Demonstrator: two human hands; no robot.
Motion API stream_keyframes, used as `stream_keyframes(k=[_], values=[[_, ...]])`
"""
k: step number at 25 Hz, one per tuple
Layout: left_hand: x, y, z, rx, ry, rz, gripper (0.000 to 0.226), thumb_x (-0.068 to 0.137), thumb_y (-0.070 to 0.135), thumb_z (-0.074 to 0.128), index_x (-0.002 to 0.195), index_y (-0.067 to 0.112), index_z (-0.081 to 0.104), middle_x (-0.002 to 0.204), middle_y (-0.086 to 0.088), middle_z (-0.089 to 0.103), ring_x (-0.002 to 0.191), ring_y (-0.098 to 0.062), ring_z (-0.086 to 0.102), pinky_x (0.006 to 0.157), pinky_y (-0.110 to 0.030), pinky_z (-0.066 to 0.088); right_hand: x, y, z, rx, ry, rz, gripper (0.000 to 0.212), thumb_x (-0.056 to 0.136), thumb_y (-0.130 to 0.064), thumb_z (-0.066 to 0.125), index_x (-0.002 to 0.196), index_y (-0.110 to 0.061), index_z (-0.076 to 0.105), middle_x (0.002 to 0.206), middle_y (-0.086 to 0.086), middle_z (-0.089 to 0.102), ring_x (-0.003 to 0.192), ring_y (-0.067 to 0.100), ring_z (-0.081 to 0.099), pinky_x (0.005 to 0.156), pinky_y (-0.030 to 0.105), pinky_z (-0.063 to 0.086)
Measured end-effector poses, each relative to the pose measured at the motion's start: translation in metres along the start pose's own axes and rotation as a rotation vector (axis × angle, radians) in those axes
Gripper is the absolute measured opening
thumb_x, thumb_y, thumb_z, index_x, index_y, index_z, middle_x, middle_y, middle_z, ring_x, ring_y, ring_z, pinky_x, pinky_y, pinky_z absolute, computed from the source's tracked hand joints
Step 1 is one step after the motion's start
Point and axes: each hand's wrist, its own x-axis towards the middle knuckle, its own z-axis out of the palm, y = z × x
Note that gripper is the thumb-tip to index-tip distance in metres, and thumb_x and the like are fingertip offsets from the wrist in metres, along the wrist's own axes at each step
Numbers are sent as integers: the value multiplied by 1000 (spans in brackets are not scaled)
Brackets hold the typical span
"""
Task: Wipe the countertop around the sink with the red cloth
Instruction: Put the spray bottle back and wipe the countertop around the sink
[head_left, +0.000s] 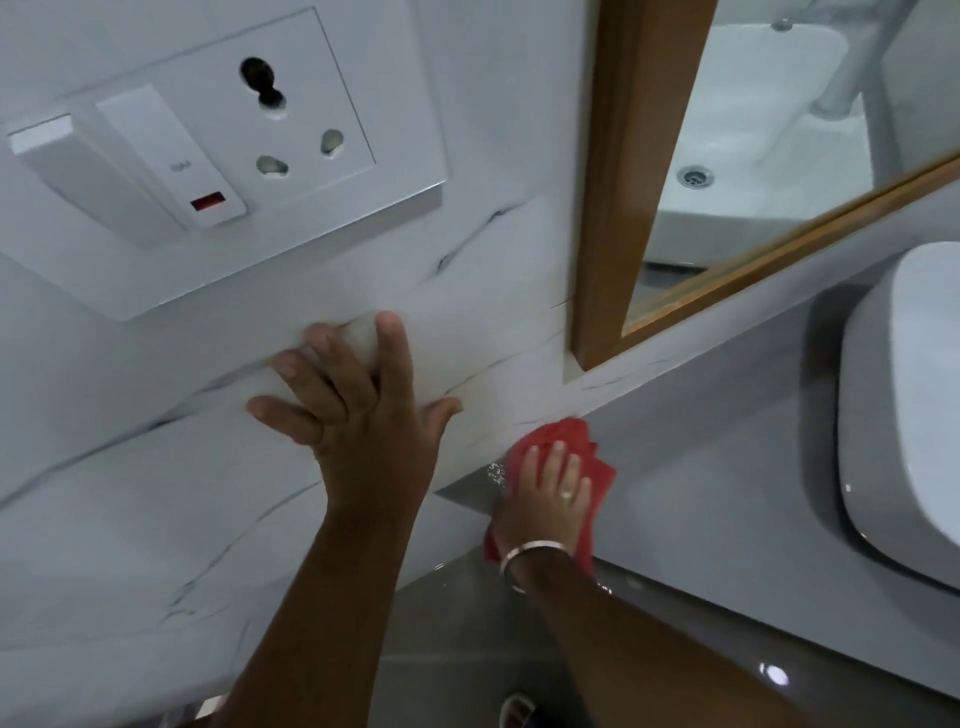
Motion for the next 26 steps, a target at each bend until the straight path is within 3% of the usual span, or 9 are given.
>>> stream_keyframes(k=[3,5,6,9,11,15,19,23,26], values=[[1,-1,1,22,25,28,129,75,82,58,152,22,-26,147,-11,-53,135,-33,-48,105,-59,-31,-19,5,10,-163,-59,-429,66,91,-40,54,150,-19,30,158,14,32,143,41,29,115,55,16],[0,-1,1,14,37,26,127,76,81,57,152,22,-26,147,-11,-53,136,-33,-47,105,-59,-30,-19,61,-4,-289,-30,-726,67,80,-33,62,144,-25,44,152,10,44,137,37,43,110,55,34],[1,-1,1,15,40,23,127,76,81,57,151,22,-27,147,-12,-53,135,-34,-48,105,-59,-30,-12,92,-12,-314,-28,-742,68,75,-34,64,141,-27,50,149,9,49,133,37,49,105,54,41],[2,2,0,-9,40,20,125,78,81,55,151,23,-29,145,-11,-55,134,-33,-49,104,-59,-31,4,140,-40,-309,-29,-433,63,87,-46,49,147,-30,40,156,7,38,139,36,41,110,51,36],[2,2,2,-12,53,19,123,80,80,54,151,23,-28,145,-11,-55,134,-33,-50,105,-60,-31,9,108,-33,-300,-10,-328,66,90,-50,39,151,-29,30,161,8,27,145,38,27,115,53,29],[2,1,5,2,88,20,117,83,82,47,151,23,-27,146,-11,-54,135,-33,-48,106,-59,-29,-10,9,9,-302,-49,-635,67,77,-43,63,140,-27,46,148,10,47,131,40,42,107,55,38],[3,1,3,40,63,31,118,80,80,52,154,22,-20,146,-12,-54,135,-34,-48,106,-60,-28,-4,30,-6,-336,-65,-824,71,73,-40,68,139,-24,49,144,7,53,126,34,52,103,48,45],[0,2,-2,35,29,22,116,78,78,56,153,23,-15,144,-13,-56,132,-34,-51,105,-61,-29,10,76,-32,-227,-42,-413,70,80,-47,50,142,-14,46,148,16,48,131,38,49,106,50,41],[1,2,-1,36,39,21,123,78,79,54,152,22,-25,144,-14,-55,133,-35,-50,106,-62,-28,-1,19,-8,-207,3,-177,72,85,-53,42,144,-10,43,151,20,42,137,45,38,115,54,25]])
